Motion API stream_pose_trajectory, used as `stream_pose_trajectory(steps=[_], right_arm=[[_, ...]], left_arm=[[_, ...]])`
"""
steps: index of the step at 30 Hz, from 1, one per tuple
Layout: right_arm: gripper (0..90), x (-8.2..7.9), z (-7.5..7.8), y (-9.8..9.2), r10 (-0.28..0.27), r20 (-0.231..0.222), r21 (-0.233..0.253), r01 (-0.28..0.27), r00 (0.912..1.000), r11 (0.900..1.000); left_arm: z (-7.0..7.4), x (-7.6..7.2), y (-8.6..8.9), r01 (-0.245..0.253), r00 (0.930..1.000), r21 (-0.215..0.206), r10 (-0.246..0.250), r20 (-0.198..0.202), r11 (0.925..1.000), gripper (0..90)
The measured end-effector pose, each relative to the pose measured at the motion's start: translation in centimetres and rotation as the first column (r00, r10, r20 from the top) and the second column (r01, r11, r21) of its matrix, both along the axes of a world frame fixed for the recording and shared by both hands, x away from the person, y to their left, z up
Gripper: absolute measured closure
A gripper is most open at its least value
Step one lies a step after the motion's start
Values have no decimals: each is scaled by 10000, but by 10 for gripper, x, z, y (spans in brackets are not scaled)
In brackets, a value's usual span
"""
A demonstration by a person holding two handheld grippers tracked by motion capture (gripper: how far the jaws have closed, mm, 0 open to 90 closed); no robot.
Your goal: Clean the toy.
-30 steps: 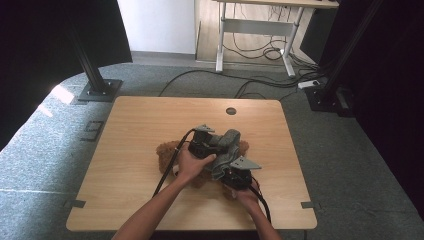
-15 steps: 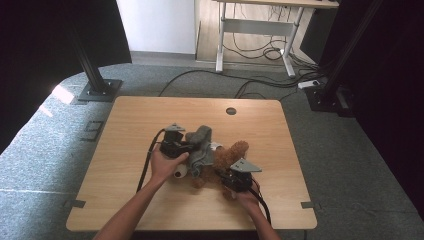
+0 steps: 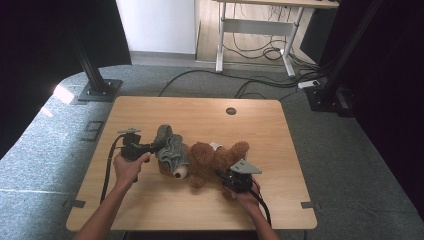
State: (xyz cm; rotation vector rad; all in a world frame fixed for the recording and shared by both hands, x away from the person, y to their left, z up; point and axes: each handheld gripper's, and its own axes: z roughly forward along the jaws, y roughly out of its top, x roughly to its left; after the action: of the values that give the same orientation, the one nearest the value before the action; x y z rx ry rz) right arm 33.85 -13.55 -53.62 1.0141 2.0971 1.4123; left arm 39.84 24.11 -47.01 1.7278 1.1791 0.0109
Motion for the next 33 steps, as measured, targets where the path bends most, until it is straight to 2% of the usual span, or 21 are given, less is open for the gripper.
stream_pose_trajectory(steps=[8, 12, 17, 21, 24, 26, 28, 31, 33], right_arm=[[639, 2, 0, -3, -215, 214, -353, 223, 9995, 9991], [648, 5, 1, -6, -412, 269, -446, 424, 9988, 9981], [661, 25, 1, -9, -1056, 382, -373, 1070, 9937, 9936], [675, 39, 0, -16, -1530, 532, -220, 1543, 9868, 9878], [687, 47, -1, -19, -1881, 588, -87, 1890, 9804, 9819], [690, 49, -1, -20, -2008, 603, -12, 2013, 9778, 9795], [690, 48, -2, -21, -1950, 513, 133, 1946, 9795, 9808], [689, 43, -1, -25, -1671, 327, 193, 1665, 9854, 9858], [688, 36, 0, -26, -1493, 260, 40, 1493, 9884, 9888]], left_arm=[[-14, -11, 1, 148, 9999, -849, -148, 6, 9963, 749], [-13, -7, -5, 45, 9999, -692, -35, 148, 9976, 750], [-12, 15, -22, -180, 9995, -139, 183, 240, 9997, 751], [-14, 33, -33, -264, 9996, -237, 265, 33, 9994, 750], [-11, 40, -40, -355, 9993, -148, 356, 58, 9993, 751], [-11, 41, -41, -339, 9994, -124, 340, 76, 9993, 750], [-10, 38, -41, -230, 9997, -111, 231, 70, 9997, 751], [-9, 26, -40, 41, 9997, -132, -38, 227, 9999, 751], [-9, 16, -40, 210, 9991, -134, -205, 382, 9997, 752]])
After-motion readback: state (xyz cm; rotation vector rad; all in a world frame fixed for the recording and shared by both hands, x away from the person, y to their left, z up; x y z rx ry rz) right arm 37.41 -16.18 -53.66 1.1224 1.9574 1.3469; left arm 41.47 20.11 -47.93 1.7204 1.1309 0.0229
